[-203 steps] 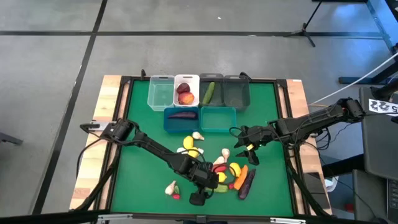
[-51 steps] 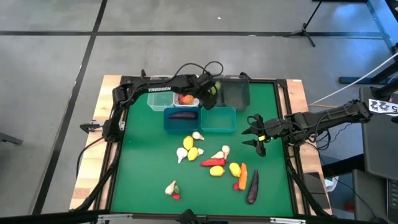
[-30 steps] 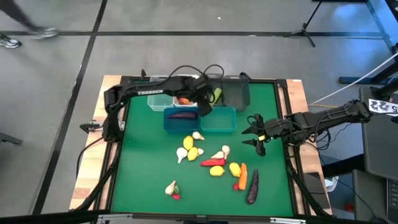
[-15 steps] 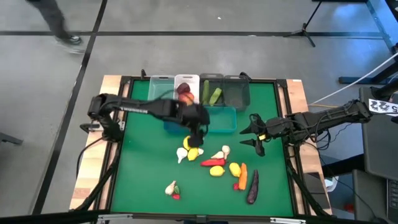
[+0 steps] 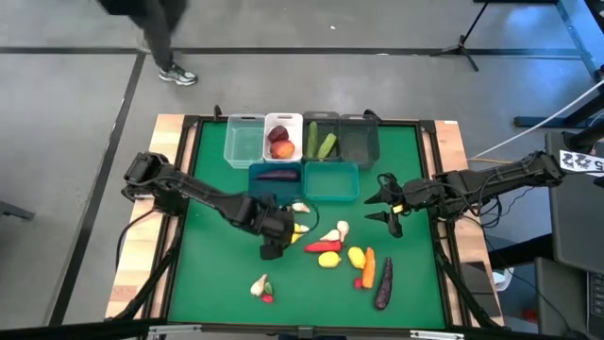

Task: Sort produce into baskets
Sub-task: Put the garlic into the transparent bin

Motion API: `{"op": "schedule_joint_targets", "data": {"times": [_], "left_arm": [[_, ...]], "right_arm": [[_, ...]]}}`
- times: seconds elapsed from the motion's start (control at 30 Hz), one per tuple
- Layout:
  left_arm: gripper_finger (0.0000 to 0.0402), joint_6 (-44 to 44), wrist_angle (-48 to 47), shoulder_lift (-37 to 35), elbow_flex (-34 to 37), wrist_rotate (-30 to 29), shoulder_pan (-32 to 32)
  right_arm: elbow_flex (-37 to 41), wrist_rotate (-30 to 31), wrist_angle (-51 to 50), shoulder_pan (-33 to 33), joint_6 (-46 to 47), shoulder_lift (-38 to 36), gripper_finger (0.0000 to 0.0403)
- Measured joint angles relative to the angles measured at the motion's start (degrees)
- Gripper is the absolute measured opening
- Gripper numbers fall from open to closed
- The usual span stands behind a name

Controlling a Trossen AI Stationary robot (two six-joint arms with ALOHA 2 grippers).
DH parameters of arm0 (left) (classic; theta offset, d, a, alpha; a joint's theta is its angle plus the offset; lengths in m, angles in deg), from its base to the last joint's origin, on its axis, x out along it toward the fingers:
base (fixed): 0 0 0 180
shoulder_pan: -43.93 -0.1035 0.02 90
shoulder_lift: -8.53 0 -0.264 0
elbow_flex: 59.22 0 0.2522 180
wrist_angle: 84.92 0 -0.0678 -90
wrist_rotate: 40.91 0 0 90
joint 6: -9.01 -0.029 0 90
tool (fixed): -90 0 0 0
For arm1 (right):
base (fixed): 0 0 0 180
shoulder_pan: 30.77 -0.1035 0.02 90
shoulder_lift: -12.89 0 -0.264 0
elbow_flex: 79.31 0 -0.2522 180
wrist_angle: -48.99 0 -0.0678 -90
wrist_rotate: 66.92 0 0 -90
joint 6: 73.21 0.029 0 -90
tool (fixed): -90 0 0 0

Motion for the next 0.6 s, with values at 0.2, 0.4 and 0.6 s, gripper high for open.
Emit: {"op": "schedule_joint_targets", "data": {"times": [0.2,0.4,0.6], "left_arm": [[0.0173,0.0,0.6,-0.3,0.5,-7.0,1.8],[0.0173,-0.2,0.4,-0.3,3.7,-7.1,3.6],[0.0173,0.3,1.9,-1.0,5.4,-4.8,5.2]], "right_arm": [[0.0,0.0,0.0,0.0,0.0,0.0,0.0209],[0.0,0.0,0.0,0.0,0.0,0.0,0.0209],[0.0,0.0,0.0,0.0,-0.8,0.0,0.0209]]}}
